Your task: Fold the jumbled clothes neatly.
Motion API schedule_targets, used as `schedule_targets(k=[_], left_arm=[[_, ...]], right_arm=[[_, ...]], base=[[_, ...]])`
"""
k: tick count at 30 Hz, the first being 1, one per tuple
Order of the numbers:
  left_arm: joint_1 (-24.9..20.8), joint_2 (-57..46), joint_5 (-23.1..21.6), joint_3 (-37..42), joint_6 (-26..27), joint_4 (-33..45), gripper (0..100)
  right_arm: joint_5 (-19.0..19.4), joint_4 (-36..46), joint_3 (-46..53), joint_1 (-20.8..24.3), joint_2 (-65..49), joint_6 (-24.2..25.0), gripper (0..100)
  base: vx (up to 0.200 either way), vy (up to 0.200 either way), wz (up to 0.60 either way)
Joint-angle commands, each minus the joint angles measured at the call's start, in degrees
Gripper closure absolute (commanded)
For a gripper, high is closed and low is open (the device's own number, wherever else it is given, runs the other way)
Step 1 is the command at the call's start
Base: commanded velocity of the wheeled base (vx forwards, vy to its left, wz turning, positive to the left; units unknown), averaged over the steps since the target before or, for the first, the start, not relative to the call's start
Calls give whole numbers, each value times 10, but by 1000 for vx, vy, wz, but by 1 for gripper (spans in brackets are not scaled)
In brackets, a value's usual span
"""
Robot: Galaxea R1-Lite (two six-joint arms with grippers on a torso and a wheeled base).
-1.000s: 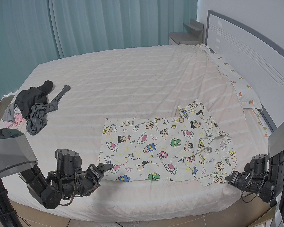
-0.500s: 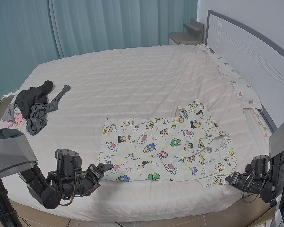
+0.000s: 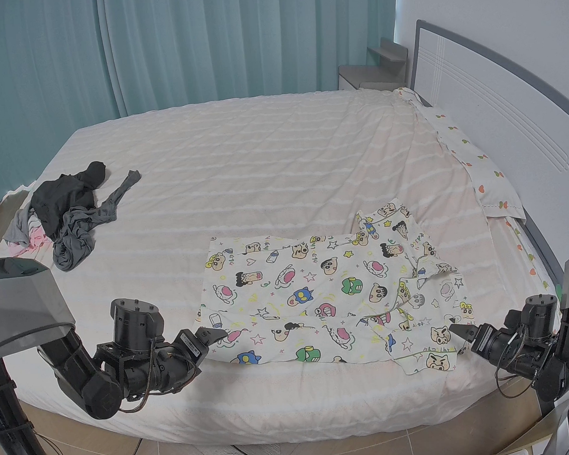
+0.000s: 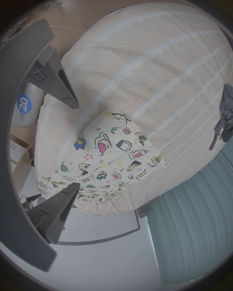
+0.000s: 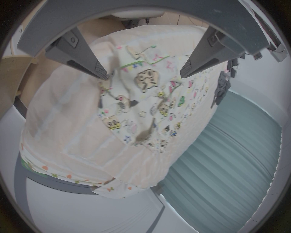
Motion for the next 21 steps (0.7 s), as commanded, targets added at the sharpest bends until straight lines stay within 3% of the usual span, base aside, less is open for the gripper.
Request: schedule_targets(k=[1, 5, 10, 21], left_arm=[[0, -1, 0, 1, 0, 0, 0], [0, -1, 0, 2, 0, 0, 0], [0, 0, 0, 1, 0, 0, 0], [0, -2, 0, 2, 1, 0, 0]], right_arm=[[16, -8, -1, 68, -51, 14, 0], [22, -8, -36, 108, -5, 44, 0], [22, -8, -80, 126, 76, 54, 0], [22, -8, -175, 76, 127, 55, 0]], base=[[0, 0, 0], [0, 0, 0], [0, 0, 0], [0, 0, 0]])
